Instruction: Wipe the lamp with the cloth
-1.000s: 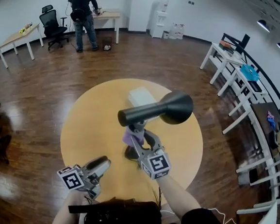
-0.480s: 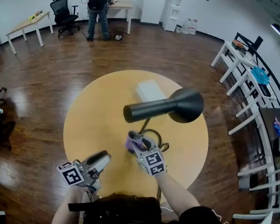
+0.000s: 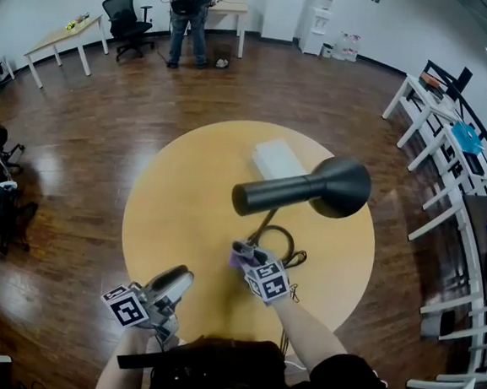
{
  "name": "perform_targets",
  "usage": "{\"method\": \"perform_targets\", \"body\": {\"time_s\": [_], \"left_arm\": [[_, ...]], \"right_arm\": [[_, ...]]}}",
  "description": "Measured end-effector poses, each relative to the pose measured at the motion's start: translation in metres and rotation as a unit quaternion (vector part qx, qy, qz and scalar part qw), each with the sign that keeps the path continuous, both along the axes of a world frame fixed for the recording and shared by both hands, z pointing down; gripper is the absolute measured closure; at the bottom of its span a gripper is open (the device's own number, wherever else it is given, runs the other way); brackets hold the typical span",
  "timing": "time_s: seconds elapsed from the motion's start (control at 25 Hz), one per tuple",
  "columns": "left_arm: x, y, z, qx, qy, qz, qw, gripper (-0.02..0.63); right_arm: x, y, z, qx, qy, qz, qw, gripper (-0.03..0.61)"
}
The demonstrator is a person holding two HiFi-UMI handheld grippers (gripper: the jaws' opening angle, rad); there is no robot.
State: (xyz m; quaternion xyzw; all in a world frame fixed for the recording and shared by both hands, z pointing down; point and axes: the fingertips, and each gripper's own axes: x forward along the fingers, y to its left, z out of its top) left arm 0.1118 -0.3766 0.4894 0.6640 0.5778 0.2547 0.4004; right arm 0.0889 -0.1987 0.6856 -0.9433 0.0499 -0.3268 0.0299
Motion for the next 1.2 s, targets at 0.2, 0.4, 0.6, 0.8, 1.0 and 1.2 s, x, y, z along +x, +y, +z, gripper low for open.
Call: {"method": "perform_targets", "body": {"time_s": [0.2, 0.4, 0.6, 0.8, 1.0, 1.2], "left_arm": [[0.001, -0.001, -0.004, -0.002, 0.006, 0.008, 1.0, 0.439], [-0.001, 0.013, -0.014, -0.019, 0.014, 0.035, 0.9991, 0.439], [-0.004, 0.026, -0.021, -0.032, 0.016, 0.061, 0.9975, 0.439], [-0.01, 0.039, -0.019, -0.036, 0.018, 0.102, 0.9939, 0.439], [-0.011, 0.046, -0.025, -0.044, 0.027, 0.13, 0.9902, 0.439], [-0.013, 0.054, -0.03, -0.051, 0.041, 0.154, 0.9859, 0.439]], "right_arm": [[0.002, -0.001, 0.01, 0.018, -0.042, 0.019, 0.999, 0.443], [-0.013, 0.0, -0.002, 0.028, -0.086, 0.015, 0.996, 0.45], [-0.042, -0.002, -0.078, 0.04, 0.006, 0.004, 0.999, 0.462], [-0.055, 0.003, -0.195, 0.026, 0.163, 0.004, 0.986, 0.462], [-0.061, 0.022, -0.272, -0.033, 0.24, 0.066, 0.968, 0.462], [-0.056, 0.058, -0.3, -0.071, 0.247, 0.138, 0.957, 0.462]]}}
